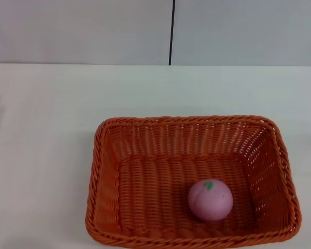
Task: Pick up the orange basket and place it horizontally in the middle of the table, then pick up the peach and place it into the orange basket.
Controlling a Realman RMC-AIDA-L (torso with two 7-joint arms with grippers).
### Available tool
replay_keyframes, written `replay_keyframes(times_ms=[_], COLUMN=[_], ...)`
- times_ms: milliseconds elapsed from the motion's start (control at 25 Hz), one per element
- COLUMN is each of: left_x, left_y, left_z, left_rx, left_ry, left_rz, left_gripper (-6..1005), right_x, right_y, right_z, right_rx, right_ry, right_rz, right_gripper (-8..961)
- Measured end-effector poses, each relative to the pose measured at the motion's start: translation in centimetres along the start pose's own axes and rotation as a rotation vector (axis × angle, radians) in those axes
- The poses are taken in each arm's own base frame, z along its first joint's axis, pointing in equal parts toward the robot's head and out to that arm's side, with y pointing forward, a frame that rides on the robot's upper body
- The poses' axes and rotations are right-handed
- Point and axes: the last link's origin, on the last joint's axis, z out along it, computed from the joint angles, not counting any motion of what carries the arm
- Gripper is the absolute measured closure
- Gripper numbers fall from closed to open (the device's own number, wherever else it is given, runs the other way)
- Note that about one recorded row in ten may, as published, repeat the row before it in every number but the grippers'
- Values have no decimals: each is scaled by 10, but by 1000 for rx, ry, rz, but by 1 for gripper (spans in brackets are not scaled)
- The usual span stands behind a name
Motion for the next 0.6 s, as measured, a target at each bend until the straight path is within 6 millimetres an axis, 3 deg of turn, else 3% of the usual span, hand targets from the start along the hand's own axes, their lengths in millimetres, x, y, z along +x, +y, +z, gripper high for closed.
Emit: replay_keyframes(times_ms=[600], left_x=[-1], left_y=[-1], left_z=[-1], left_rx=[11], left_ry=[-7], left_rz=[-3], left_gripper=[140], right_x=[2], right_y=[-2], right_z=[-4], right_rx=[25], right_ry=[-2], right_rz=[13], right_gripper=[502])
